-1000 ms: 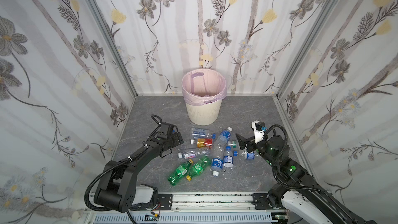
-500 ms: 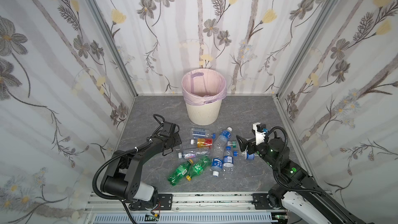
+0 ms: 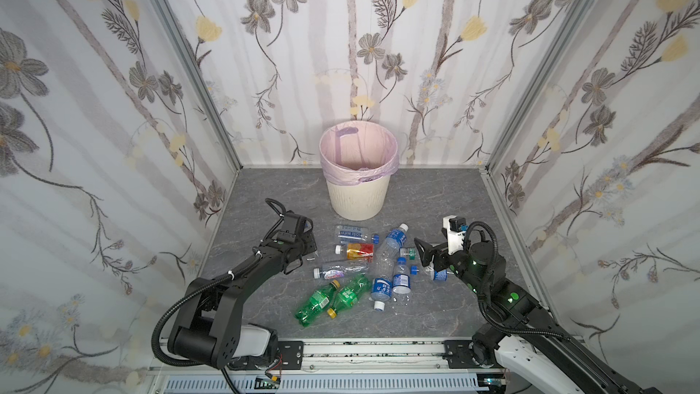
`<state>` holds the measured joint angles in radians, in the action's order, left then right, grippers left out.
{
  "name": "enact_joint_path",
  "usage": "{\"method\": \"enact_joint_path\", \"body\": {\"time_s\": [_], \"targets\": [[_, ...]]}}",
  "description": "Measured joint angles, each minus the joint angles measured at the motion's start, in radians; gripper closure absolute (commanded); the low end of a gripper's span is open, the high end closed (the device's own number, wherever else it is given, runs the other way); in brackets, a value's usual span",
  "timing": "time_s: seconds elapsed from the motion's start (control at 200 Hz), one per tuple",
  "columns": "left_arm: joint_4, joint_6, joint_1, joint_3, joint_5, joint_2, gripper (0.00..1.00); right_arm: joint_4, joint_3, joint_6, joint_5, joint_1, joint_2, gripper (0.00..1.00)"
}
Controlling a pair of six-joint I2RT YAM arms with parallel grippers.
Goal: Throw the plastic bottles in the bin
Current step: 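Close the left gripper around the clear blue-capped bottle, then carry the clear bottle with the left gripper over the bin and release it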
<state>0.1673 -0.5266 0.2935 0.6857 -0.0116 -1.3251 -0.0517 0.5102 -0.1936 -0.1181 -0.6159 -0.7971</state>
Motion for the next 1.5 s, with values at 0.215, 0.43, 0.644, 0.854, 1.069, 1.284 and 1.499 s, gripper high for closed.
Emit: {"method": "enact_joint_path", "body": {"time_s": [0.215, 0.43, 0.644, 0.854, 1.069, 1.284, 1.499], "targets": [[0.010, 0.034, -0.013, 0.003, -0.013, 0.237, 0.58, 0.000, 0.002, -0.006, 0.001, 0.000, -0.010, 0.00], [0.029, 0.084, -0.029, 0.087, -0.060, 0.413, 0.59, 0.000, 0.002, -0.007, 0.002, 0.000, -0.016, 0.00], [0.048, 0.120, -0.031, 0.268, -0.149, 0.413, 0.59, -0.001, 0.006, -0.007, 0.008, 0.000, -0.031, 0.00], [0.008, 0.138, 0.005, 0.710, -0.212, 0.109, 0.55, 0.000, 0.024, -0.007, 0.008, 0.000, -0.044, 0.01], [0.038, 0.126, 0.064, 1.271, -0.262, -0.434, 0.00, -0.014, 0.050, -0.034, 0.007, 0.000, -0.041, 0.01], [0.101, 0.138, 0.086, 1.204, -0.214, -0.392, 0.00, -0.084, 0.059, -0.063, -0.029, 0.000, 0.015, 0.01], [0.122, 0.184, 0.085, 0.941, -0.130, -0.174, 0.00, -0.164, 0.101, -0.115, -0.097, 0.014, -0.018, 0.02]]}}
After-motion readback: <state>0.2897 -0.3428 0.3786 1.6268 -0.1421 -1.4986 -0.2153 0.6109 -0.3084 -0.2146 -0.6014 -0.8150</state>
